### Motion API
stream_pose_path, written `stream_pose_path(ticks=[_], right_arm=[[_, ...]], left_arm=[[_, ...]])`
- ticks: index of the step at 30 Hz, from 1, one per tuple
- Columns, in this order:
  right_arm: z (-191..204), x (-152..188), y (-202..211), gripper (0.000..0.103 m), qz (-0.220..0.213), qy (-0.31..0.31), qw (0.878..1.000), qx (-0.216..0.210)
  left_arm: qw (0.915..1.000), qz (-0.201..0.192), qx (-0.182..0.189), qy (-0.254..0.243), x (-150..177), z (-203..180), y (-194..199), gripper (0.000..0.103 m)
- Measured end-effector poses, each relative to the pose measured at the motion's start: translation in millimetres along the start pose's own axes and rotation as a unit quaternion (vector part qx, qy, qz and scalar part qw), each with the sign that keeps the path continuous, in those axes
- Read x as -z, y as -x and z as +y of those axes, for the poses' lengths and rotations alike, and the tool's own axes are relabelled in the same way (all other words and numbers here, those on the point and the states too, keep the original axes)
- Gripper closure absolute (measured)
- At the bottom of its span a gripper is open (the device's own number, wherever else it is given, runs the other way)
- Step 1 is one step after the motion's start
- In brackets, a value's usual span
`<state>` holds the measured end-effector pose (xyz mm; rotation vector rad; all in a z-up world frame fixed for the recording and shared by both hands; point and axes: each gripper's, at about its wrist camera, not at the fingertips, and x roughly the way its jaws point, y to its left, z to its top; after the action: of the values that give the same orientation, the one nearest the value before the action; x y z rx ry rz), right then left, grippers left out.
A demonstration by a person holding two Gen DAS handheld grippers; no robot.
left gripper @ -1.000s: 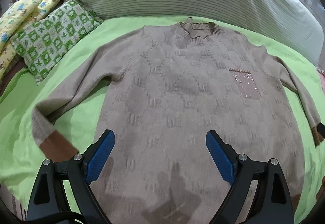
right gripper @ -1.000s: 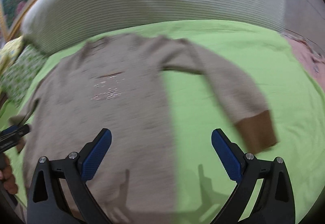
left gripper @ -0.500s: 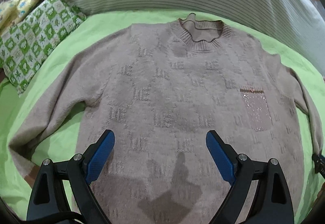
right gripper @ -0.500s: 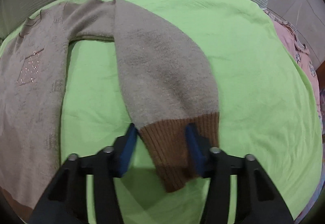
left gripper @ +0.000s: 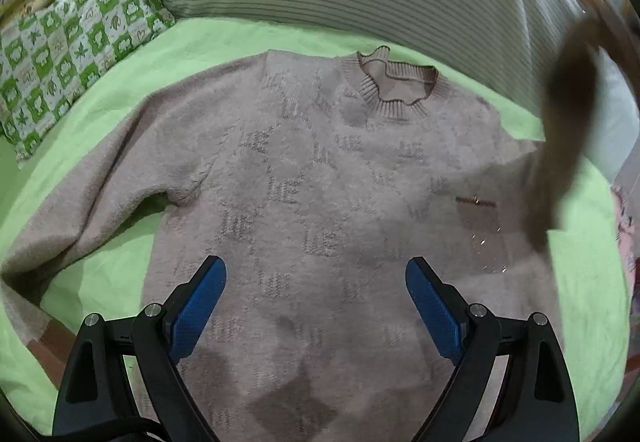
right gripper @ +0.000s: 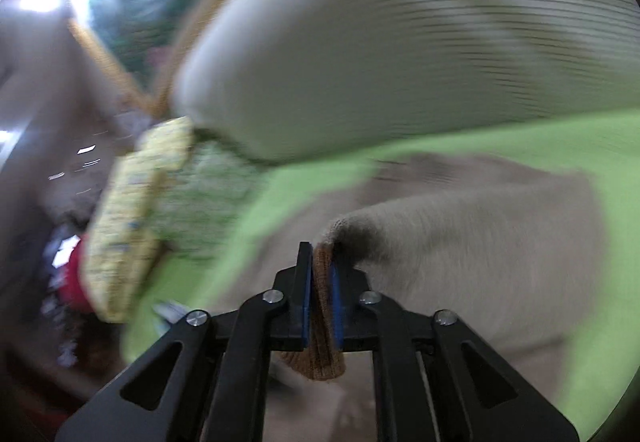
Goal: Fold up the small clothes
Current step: 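Fold the held sleeve across the sweater body and open the right gripper, then grasp the brown cuff of the other sleeve with the left gripper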
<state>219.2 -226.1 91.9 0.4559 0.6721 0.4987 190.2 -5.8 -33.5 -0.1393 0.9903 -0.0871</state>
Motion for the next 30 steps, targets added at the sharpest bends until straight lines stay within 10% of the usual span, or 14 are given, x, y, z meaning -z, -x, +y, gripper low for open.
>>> stream_pose_path(ticks=[3, 19, 21, 22, 30], right_arm=[[17, -2, -27, 0.045, -0.003, 0.017, 1.0, 0.017], [-181, 58, 30, 0.045, -0.005, -0.164, 0.964, 0.207], [-195, 57, 35, 0.045, -0.011, -0.176, 0.958, 0.225], [-201, 56, 38, 0.045, -0.013, -0.18, 0.956, 0.231], [-232, 44, 40, 0.045, -0.023, -0.18, 0.95, 0.255]], left_arm=[[0.9998, 0.005, 0.006, 0.017, -7, 5, -8, 0.011], [0.97, 0.03, 0.036, 0.238, -56, 77, -94, 0.013], [0.9716, 0.013, 0.046, 0.232, -63, 70, -96, 0.047], [0.9726, 0.011, 0.059, 0.225, -67, 68, -95, 0.094], [0.9734, -0.053, 0.096, 0.201, -54, 85, -40, 0.096]])
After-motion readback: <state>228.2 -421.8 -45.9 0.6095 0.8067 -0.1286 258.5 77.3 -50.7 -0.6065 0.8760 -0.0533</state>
